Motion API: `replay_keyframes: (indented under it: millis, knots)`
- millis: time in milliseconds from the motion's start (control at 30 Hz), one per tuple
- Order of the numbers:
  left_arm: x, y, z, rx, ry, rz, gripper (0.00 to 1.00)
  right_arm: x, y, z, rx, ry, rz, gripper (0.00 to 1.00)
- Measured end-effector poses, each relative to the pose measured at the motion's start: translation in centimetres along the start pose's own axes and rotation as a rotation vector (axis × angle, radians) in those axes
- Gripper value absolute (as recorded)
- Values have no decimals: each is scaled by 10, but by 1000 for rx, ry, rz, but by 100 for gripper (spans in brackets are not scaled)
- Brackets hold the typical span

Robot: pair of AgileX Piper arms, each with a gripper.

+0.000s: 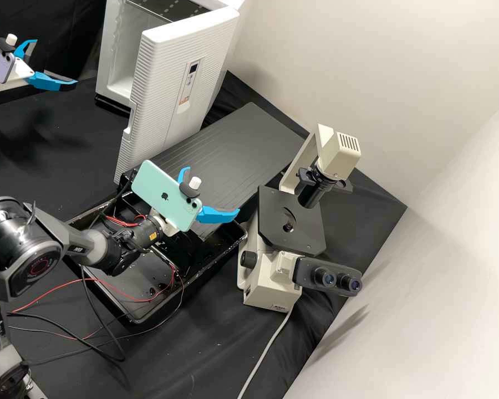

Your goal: Close the incubator door

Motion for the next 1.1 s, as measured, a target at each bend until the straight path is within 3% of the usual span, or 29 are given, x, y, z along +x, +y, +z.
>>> replay_keyframes:
  millis: [533, 900, 1100]
  knots:
    - [0, 0, 0, 0, 0, 0, 100, 2, 3, -2, -4, 9, 7, 100]
    - [0, 0, 0, 0, 0, 0, 100, 41, 44, -41, -37, 182, 131, 100]
    - [0, 0, 0, 0, 0, 0, 100, 62, 55, -66, -61, 261, 176, 100]
